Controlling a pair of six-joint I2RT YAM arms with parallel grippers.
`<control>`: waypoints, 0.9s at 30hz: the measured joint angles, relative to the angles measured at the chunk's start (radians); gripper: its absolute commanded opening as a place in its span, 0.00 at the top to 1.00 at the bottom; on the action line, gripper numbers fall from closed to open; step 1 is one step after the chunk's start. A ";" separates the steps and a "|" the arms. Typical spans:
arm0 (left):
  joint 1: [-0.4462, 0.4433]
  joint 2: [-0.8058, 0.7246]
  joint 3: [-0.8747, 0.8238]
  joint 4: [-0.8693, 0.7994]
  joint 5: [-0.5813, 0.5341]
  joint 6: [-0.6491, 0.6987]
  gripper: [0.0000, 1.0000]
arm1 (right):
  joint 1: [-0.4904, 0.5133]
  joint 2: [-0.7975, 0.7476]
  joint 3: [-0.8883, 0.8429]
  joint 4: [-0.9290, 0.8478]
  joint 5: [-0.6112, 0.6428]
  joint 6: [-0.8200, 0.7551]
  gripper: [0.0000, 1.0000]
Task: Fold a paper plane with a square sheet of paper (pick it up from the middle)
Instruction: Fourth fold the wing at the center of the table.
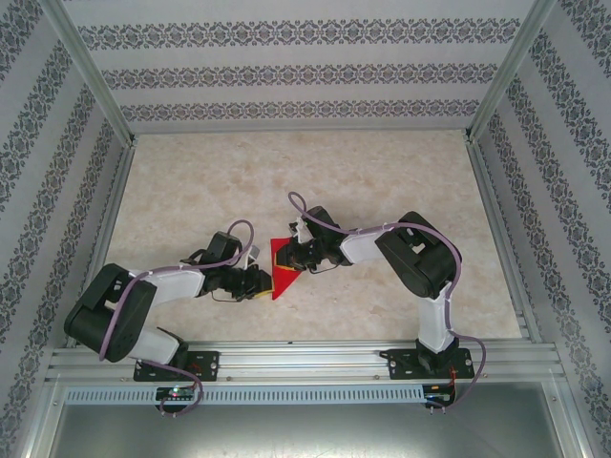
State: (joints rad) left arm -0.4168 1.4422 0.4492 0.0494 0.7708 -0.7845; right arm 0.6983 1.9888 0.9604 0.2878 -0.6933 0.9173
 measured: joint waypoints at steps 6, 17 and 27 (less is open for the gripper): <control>0.000 0.022 0.000 0.012 0.015 -0.003 0.90 | 0.000 0.000 0.000 0.000 0.000 0.000 0.81; 0.000 0.024 0.000 0.023 0.041 -0.003 0.93 | 0.000 0.002 0.000 0.003 -0.001 0.000 0.81; -0.013 0.101 0.019 0.058 0.082 -0.002 0.92 | 0.000 0.008 0.000 0.017 -0.004 0.000 0.81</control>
State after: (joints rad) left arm -0.4301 1.5436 0.4683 0.1070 0.8528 -0.7864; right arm 0.6983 1.9968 0.9604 0.3050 -0.6971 0.9173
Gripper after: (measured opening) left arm 0.081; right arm 0.190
